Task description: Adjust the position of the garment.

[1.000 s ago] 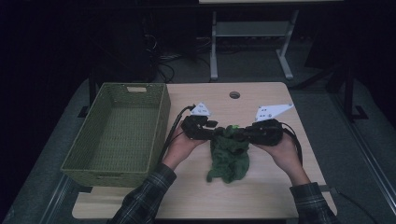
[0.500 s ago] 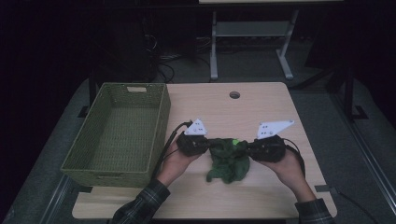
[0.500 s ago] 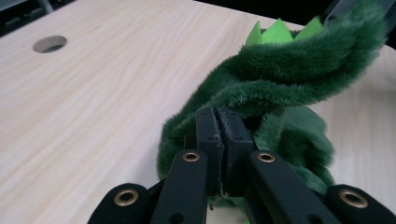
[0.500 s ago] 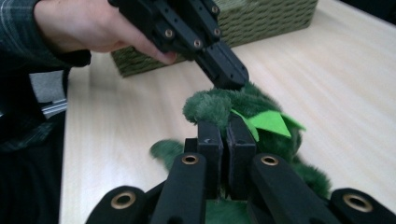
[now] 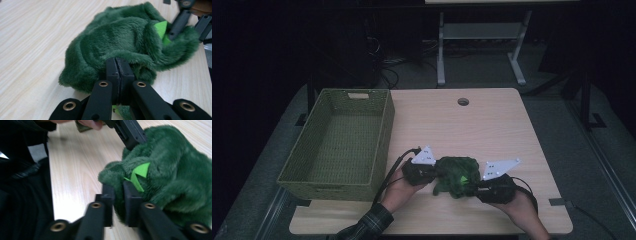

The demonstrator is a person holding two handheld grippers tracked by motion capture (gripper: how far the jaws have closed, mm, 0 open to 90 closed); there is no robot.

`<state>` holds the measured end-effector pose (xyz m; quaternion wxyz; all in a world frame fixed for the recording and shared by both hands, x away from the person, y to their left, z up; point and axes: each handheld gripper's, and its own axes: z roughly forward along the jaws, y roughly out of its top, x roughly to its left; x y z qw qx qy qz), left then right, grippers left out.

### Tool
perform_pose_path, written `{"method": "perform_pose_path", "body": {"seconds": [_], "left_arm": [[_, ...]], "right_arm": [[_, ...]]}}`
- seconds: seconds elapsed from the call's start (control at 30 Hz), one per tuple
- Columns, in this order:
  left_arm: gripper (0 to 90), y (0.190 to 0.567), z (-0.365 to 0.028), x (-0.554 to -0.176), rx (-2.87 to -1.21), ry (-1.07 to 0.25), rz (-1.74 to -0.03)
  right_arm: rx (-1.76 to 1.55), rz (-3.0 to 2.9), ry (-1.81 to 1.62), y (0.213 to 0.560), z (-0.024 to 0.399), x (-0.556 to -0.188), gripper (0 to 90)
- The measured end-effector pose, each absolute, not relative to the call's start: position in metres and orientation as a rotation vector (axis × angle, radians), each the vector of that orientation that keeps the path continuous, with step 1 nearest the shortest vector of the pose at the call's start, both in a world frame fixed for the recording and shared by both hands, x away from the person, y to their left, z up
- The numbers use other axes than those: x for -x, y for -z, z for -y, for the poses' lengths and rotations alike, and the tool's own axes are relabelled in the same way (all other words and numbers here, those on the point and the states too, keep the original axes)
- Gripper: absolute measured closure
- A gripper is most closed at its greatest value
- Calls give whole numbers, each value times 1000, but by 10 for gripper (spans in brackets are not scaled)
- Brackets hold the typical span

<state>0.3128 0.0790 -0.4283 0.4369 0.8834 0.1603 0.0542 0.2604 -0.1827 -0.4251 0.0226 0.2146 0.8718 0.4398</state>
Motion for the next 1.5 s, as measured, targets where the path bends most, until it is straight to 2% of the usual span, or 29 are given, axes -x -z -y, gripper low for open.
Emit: {"method": "perform_pose_path", "body": {"seconds": [0.1,0.33,0.5,0.57,0.9,0.97,1.07,1.1,1.5], "left_arm": [[896,429,-78,-313,-2203,-136,-394],[896,430,-76,-313,-2218,-140,-378],[896,430,-76,-314,-2214,-134,-382],[896,430,-76,-314,-2218,-135,-377],[896,430,-76,-314,-2213,-129,-375],[896,430,-76,-314,-2216,-128,-370],[896,429,-77,-314,-2217,-129,-367],[896,428,-77,-313,-2213,-130,-368],[896,423,-89,-304,-2181,-115,-374]], "right_arm": [[-671,-2639,-1402,414,193,-256,688],[-708,-2534,-1455,393,217,-258,637],[-766,-2470,-1458,381,234,-265,634],[-828,-2478,-1417,386,238,-280,634],[-844,-2600,-1337,408,219,-309,629],[-849,-2615,-1327,411,213,-311,650],[-842,-2613,-1289,412,209,-313,840],[-845,-2605,-1298,412,210,-312,875],[-868,-2593,-1321,416,234,-283,900]]}}
